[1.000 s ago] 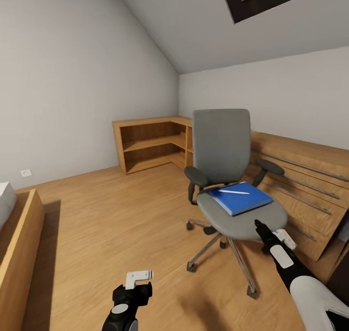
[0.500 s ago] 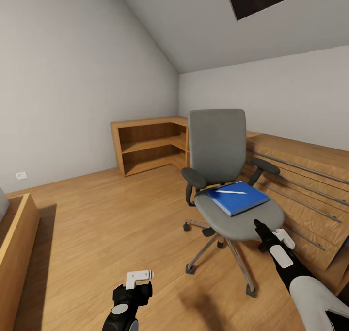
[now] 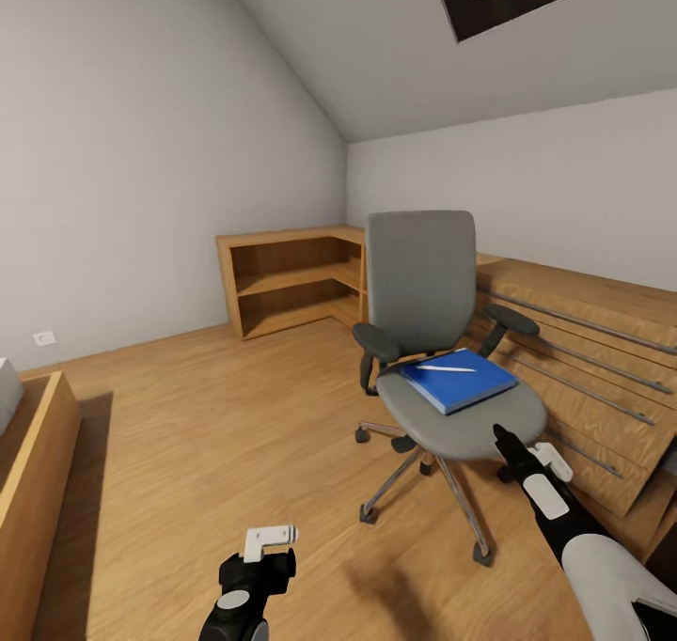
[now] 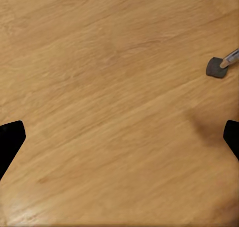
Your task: In the bedroom, organize the workspace by keeping the computer under the desk, ensuring the monitor is on the desk, placing the keyboard on the desk next to the monitor, placing the mouse on the desk next to the keyboard, moving the folder from the swivel chair onto the desk next to the mouse, stacking the notebook on top of the folder with the pen on top of the notebook, and positioning the swivel chair next to the desk.
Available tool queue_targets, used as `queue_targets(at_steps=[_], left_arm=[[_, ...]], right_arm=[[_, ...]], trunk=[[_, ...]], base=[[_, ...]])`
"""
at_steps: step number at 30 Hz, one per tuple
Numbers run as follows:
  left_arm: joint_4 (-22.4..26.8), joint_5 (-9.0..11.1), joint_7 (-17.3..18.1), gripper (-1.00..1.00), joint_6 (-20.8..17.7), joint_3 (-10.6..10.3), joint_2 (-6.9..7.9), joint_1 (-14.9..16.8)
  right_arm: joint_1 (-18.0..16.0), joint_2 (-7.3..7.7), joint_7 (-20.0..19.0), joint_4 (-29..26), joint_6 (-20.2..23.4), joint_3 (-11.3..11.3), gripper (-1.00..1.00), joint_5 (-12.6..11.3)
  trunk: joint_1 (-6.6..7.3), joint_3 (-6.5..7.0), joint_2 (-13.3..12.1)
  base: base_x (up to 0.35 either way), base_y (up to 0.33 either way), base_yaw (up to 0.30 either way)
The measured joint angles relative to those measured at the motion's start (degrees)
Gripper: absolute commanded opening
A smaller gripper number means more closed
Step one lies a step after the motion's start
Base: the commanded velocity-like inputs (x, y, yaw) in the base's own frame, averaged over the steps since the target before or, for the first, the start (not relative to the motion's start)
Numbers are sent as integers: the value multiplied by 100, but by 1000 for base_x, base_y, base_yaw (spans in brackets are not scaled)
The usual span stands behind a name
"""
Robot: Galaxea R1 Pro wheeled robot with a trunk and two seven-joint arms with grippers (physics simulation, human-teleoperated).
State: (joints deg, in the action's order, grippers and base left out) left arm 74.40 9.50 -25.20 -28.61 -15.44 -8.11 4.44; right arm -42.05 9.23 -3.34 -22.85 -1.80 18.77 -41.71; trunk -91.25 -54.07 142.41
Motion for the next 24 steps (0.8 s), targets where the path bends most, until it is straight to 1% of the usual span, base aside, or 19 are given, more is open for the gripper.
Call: queue_targets(at_steps=[4,7,24], left_arm=[[-1,0,0,100,0,0,0,-1],[-1,0,-2,100,0,0,0,0],[-1,-7,-9,100,0,-16,-4,0]], right_arm=[[0,0,0,0,-4,0,100,3],[0,0,0,0,-5,0,100,4],[0,-10,-6,28,-19,-2,100,7]], trunk=[[0,0,0],[-2,0,0],[-3,0,0]], base=[[-18,0,0],[-221,0,0],[-321,0,0]])
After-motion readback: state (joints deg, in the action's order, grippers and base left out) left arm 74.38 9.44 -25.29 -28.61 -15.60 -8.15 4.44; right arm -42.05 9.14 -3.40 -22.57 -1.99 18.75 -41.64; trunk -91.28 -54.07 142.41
